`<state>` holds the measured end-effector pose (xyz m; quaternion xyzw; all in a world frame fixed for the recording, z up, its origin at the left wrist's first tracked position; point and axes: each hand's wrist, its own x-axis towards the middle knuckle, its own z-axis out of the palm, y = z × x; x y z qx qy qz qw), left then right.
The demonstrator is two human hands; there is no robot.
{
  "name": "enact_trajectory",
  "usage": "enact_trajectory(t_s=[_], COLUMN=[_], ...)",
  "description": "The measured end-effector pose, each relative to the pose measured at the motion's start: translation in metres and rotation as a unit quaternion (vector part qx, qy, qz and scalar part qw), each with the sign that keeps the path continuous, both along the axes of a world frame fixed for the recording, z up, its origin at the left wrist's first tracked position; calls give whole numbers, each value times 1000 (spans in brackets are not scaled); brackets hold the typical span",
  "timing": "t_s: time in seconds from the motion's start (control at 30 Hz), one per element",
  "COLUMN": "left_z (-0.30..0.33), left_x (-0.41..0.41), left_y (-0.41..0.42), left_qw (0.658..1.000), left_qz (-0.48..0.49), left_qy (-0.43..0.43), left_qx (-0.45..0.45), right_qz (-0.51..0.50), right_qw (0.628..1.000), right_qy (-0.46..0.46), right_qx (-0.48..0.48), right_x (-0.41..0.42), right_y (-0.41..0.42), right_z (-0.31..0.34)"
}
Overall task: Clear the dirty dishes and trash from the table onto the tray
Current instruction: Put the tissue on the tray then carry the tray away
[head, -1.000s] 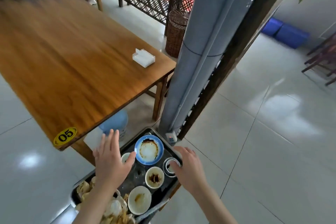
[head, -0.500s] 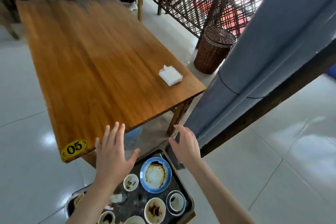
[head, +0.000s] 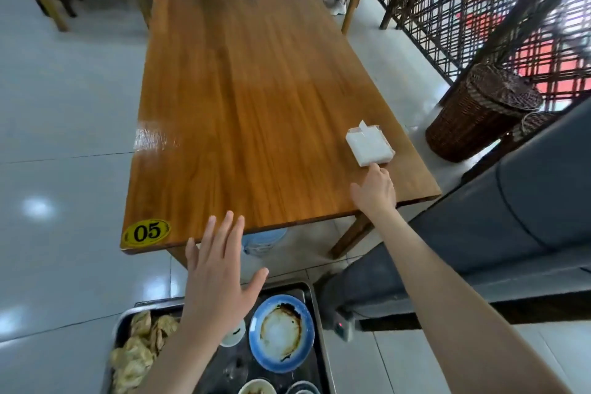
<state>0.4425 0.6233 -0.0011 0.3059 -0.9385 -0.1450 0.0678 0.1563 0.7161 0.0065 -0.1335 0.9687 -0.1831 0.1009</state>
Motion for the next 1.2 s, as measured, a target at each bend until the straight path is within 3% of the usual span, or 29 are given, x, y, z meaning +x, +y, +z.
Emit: enact_trajectory(t_s=[0.37,0.73,0.9,1.0,1.2], left_z=[-45,-52,-50,-57,-76], left_x=[28,62,74,87,123], left_y=[6,25,25,25,28], left_qw=[994,987,984,982,981], left_qz=[90,141,152,164,160], left_qy=[-55,-76,-59,-56,-84], left_qx=[-1,21,65,76,68], right_qz=[73,49,75,154,282], right_qw=[993,988,965,936,929], right_qy=[17,150,218,249,145], right_qx=[92,5,-123,-195,-190], right_x=[-70,-74,-23,35,162], right_y=[-21,-17,-19,-12,37], right_z=[-55,-59,-36,-26,-63])
